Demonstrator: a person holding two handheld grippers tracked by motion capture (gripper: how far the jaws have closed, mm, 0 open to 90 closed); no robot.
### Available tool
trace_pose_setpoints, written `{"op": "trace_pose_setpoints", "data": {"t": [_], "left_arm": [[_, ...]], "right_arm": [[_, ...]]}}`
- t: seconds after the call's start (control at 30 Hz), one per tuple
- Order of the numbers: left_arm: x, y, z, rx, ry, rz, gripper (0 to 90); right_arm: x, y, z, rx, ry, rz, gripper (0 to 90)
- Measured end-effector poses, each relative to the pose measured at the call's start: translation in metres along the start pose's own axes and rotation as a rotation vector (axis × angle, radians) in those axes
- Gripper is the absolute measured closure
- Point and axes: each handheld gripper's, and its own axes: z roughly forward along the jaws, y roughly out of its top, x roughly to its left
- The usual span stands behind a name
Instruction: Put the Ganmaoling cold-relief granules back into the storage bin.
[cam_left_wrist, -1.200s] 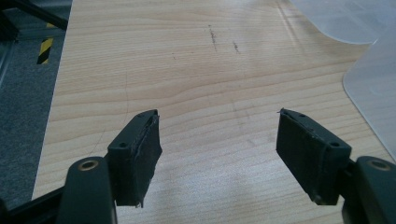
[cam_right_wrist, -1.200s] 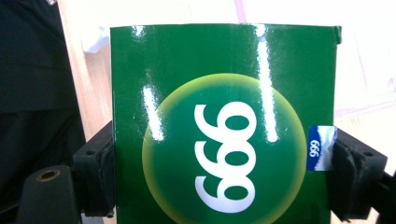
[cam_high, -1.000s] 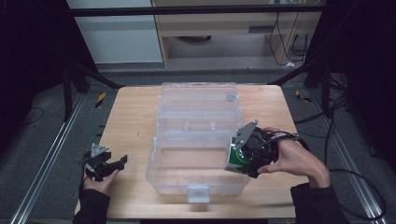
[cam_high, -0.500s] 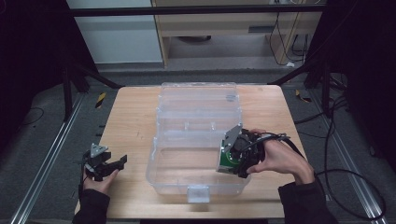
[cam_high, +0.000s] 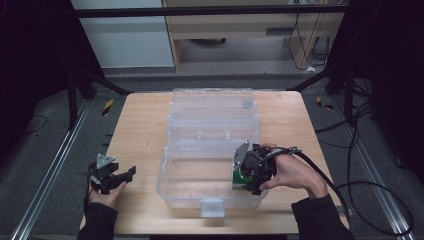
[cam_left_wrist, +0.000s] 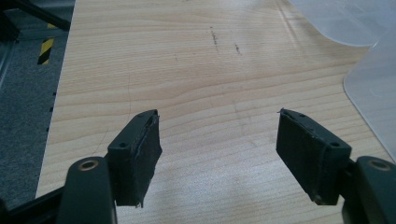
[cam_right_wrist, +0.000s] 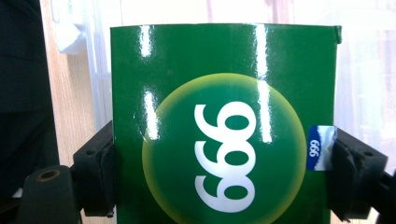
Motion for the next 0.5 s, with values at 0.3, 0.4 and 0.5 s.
{"op": "trace_pose_setpoints", "data": {"t": [0.3, 0.4, 0.5], "left_arm": [[0.000, 0.000, 0.000, 0.000, 0.001, 0.001, 29.7], [0.000, 0.000, 0.000, 0.000, 0.000, 0.000, 29.7], [0.000, 0.000, 0.000, 0.000, 0.000, 0.000, 29.7]], "right_arm": [[0.000, -0.006, 0.012, 0.007, 0.022, 0.015, 16.1], [-0.001, -0.007, 0.016, 0.012, 0.029, 0.015, 16.0], [-0.001, -0.008, 0.020, 0.010, 0.037, 0.024, 16.0]]}}
